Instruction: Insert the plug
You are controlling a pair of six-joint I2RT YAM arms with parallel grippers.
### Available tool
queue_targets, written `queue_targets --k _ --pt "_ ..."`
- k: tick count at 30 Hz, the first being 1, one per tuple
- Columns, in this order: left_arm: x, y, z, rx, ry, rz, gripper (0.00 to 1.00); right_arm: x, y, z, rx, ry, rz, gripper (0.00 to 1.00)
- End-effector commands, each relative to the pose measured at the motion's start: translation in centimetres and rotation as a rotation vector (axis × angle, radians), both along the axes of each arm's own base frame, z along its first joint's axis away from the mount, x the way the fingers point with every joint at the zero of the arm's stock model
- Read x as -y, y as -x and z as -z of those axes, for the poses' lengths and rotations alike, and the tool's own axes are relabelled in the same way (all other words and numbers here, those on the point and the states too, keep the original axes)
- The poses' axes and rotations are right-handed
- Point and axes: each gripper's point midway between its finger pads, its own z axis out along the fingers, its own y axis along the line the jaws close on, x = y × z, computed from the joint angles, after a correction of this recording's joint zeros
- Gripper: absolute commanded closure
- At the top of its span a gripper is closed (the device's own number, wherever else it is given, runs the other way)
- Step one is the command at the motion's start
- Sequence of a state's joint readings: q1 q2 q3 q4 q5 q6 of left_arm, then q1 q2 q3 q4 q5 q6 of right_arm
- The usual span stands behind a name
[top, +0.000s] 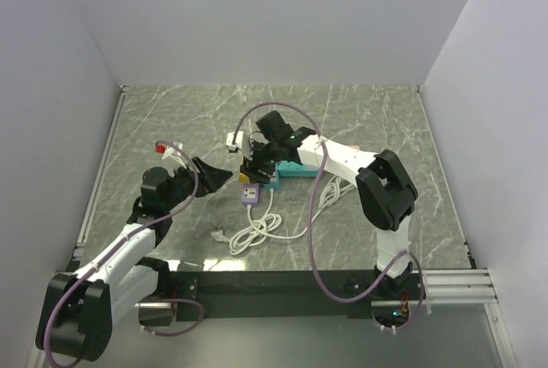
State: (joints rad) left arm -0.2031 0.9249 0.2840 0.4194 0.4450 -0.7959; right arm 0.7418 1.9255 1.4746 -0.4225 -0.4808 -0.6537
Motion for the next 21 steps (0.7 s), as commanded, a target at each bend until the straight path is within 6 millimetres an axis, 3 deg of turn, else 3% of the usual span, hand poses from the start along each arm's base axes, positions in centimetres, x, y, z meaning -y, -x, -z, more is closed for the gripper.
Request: queue_targets --k 1,13,21 --pt "0.0 -1.0 -1.9 0.071 -0.03 0.008 0.14 -1.1 -0.4 -0.7 0.022 -0.013 -0.057 0.91" --pt "0.5 -2.1 -1.7 0.062 -0.021 0.021 0.14 -1.1 -0.6 0.3 0.004 0.013 -0.065 0.92" --pt "0.8 -3.9 -1.4 0.051 -0.018 0.008 0.15 -1.4 -0.9 0.5 -0.007 0.037 -0.069 0.92"
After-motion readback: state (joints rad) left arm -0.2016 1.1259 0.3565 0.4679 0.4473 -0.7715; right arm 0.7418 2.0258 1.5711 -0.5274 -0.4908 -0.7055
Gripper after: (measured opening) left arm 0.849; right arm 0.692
